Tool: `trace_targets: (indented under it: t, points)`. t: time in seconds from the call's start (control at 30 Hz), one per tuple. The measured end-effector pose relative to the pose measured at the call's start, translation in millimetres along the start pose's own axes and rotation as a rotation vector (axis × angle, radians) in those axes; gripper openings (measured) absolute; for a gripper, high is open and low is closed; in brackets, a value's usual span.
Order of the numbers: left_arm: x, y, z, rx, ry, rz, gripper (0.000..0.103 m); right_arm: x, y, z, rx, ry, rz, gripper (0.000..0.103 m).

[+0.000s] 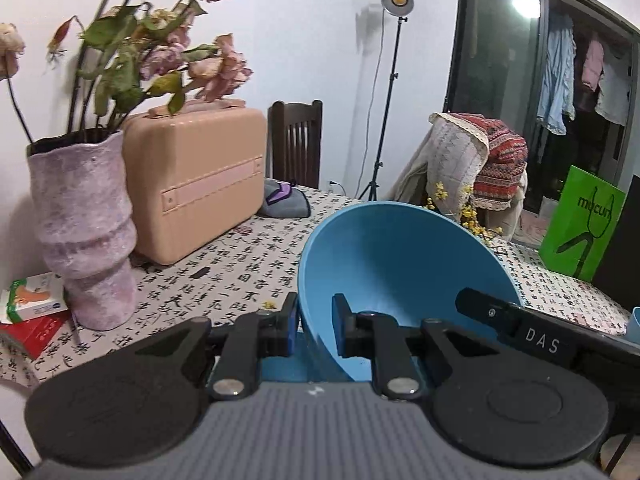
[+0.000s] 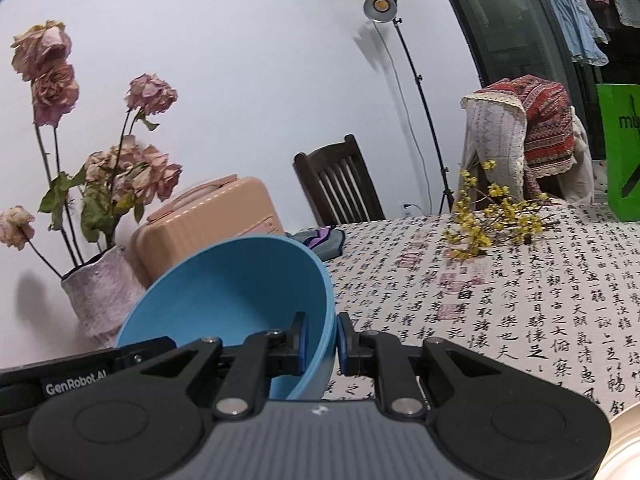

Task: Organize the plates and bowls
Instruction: 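Carry the held blue bowl toward the pink suitcase and lilac vase with both grippers, then bring the held blue bowl over the blue bowl beside the vase with both grippers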

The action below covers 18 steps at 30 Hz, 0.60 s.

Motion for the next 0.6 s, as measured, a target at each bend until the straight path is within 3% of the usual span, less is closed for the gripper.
trace_targets:
  t: [0.6]
  points:
    - [7,-18,-49,-0.068,-0.066,0.006,0.018,14,15,-49,-0.074,-0.044,-0.038,0.014]
Point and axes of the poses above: each gripper's, at about its wrist camera, not at the fingertips, and y roughly the way its jaws point, z to its right, x to its underside, the point moved 10 cm from there along y, roughly the way its jaws point, and after that the axes turned 4 degrees about -z, right-handed, at the moved point
